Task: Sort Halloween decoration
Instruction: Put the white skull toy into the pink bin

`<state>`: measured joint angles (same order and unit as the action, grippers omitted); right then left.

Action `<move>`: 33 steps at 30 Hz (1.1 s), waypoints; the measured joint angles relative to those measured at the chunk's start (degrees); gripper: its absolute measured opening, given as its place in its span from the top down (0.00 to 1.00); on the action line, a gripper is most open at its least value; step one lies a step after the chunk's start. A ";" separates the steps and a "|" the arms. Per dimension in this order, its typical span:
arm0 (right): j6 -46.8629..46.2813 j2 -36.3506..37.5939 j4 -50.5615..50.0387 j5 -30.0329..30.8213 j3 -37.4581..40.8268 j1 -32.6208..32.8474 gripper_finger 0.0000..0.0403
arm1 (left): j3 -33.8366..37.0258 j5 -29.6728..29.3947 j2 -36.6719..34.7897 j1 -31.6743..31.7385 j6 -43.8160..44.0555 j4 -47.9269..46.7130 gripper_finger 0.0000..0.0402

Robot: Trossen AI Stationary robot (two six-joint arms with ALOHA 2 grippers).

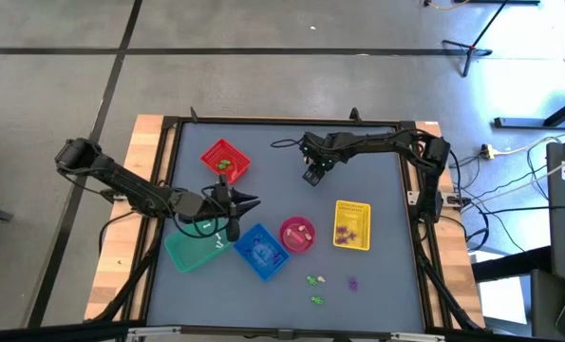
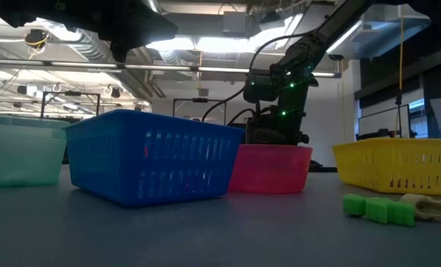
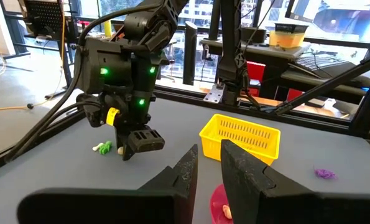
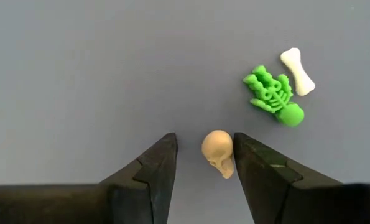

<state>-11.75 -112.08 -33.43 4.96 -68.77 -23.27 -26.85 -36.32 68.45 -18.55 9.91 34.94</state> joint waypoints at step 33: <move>2.28 -0.58 -8.24 -6.40 -10.15 1.76 0.86 | 0.00 0.00 0.00 -0.01 0.00 0.01 0.86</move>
<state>-9.47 -112.66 -41.67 -1.44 -78.92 -21.51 -26.85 -36.32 68.45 -18.56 9.91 34.95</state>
